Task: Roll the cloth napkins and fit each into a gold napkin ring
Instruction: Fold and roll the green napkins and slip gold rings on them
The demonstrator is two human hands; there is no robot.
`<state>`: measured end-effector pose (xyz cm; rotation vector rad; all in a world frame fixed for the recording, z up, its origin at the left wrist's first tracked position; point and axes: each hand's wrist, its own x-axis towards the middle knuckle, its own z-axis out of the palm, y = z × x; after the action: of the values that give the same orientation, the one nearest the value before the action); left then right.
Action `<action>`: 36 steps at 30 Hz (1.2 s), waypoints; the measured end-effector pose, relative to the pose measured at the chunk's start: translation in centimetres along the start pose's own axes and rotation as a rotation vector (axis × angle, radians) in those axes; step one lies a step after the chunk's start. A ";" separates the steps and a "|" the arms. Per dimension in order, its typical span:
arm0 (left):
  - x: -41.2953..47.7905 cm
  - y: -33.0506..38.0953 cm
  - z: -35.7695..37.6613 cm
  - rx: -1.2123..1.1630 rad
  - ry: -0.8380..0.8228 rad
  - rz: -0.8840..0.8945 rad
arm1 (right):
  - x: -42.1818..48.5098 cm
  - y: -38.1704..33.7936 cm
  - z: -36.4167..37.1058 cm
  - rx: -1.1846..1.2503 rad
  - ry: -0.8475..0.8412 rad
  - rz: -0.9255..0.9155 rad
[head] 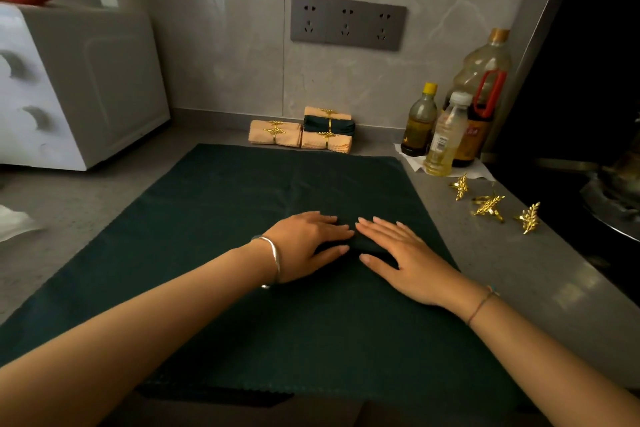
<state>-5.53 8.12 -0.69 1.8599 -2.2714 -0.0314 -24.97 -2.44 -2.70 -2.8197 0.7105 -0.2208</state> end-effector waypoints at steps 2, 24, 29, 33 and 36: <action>-0.2 -0.1 0.3 -0.016 -0.047 0.003 | 0.0 0.1 0.2 0.009 0.015 -0.013; 0.0 -0.4 -0.7 0.226 0.045 0.072 | -1.5 1.5 -1.6 0.029 0.291 -0.110; -0.9 0.3 -1.0 0.307 0.132 0.241 | -2.7 1.2 -1.7 -0.016 0.325 -0.181; -2.3 -0.3 0.4 0.261 0.276 0.361 | -4.2 1.1 -1.2 0.005 0.320 -0.218; -2.8 -0.3 0.6 0.186 0.273 0.284 | -4.3 1.2 -1.1 0.025 0.347 -0.208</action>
<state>-4.79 10.67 -1.70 1.4889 -2.3800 0.4615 -29.44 -1.62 -2.33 -2.8596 0.4693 -0.7632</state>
